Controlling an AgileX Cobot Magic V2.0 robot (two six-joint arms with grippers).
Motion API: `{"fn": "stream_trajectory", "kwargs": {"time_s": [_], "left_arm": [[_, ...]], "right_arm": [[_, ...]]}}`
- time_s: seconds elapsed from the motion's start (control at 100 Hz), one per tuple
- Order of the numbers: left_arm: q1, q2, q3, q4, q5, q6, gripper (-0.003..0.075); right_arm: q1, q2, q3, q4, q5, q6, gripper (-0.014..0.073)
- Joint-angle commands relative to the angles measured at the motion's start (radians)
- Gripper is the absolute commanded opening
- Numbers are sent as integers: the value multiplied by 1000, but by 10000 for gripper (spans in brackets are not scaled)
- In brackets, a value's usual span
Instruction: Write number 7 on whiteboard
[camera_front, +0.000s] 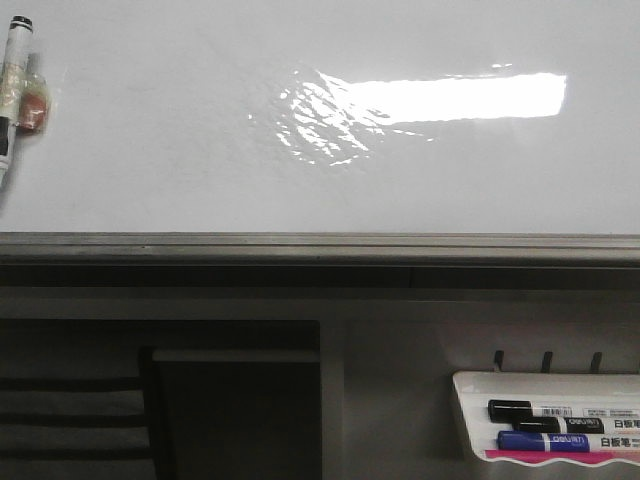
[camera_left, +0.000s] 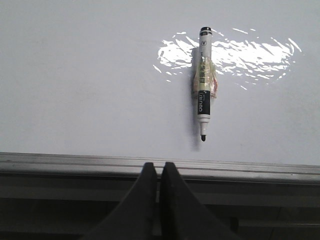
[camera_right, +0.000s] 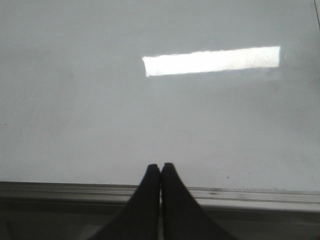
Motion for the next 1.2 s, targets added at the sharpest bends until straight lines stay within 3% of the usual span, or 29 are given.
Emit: {"fn": "stream_trajectory", "kwargs": {"time_s": [0.0, 0.75, 1.19], "left_arm": [[1, -27, 33, -10, -86, 1, -20], [1, -27, 33, -10, -88, 1, -20], [1, -27, 5, -1, -194, 1, -20]], "right_arm": [[-8, -19, 30, -13, -77, -3, -71], [-8, -19, 30, -13, -85, -3, -71], [-8, -19, 1, -12, -93, -3, -71]]}}
